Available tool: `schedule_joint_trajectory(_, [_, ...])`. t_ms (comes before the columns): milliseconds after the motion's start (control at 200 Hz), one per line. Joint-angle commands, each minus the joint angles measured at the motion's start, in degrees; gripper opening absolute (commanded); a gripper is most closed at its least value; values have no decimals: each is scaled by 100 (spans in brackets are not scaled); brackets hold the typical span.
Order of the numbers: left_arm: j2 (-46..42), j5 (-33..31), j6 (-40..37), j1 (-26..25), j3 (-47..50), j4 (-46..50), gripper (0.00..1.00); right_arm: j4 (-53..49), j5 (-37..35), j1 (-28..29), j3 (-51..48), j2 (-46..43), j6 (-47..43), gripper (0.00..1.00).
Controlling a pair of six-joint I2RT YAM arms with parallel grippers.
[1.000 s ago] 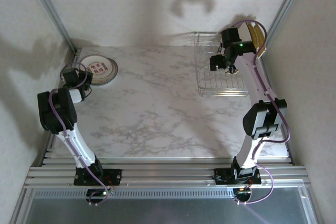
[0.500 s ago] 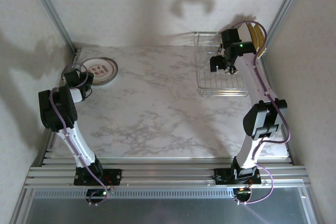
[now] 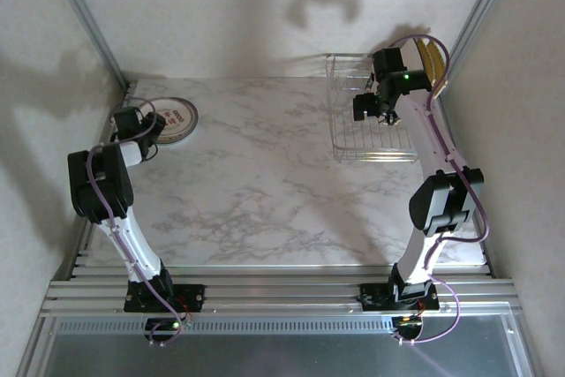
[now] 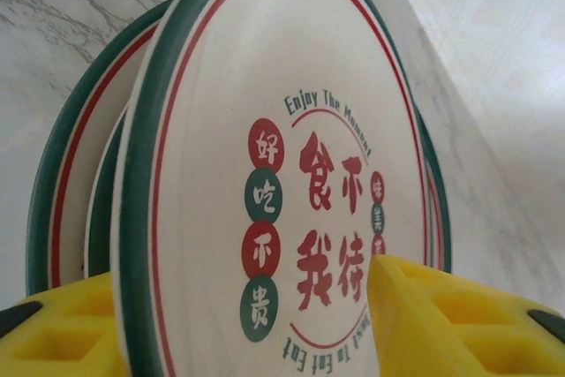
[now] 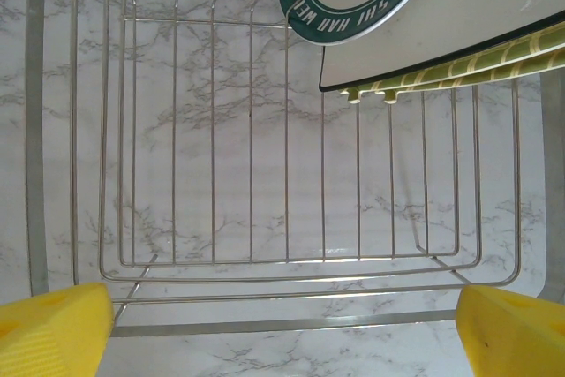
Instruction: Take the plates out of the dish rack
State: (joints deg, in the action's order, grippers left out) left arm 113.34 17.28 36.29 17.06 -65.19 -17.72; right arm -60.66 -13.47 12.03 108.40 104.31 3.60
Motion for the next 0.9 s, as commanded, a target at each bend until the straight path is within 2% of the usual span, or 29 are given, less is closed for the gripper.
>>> schedule_joint_trajectory(0, [-249,-782,-816,-144,-273,1090,54,28,42,3,-3,-179,-34,99])
schedule_joint_trajectory(105, [-268,-1179,-1132,-310,-450,1443,59,28,58,2,35,-153,-34,99])
schedule_joint_trajectory(405, [-246,-1441,-1368,-439,-686,1814,69,-12,60,23,120,-139,-59,99])
schedule_joint_trajectory(501, [-323,-1656,-1496,-501,-758,1988,76,-21,49,24,120,-139,-69,99])
schedule_joint_trajectory(601, [-434,-1759,-1624,-537,-826,2127,90,-46,34,26,176,-100,-86,99])
schedule_joint_trajectory(696, [-517,-1849,-1728,-546,-924,2300,99,-102,38,14,315,-6,-109,99])
schedule_joint_trajectory(896, [-982,-2027,-1960,-674,-953,2702,100,-341,99,-26,1073,478,-204,99])
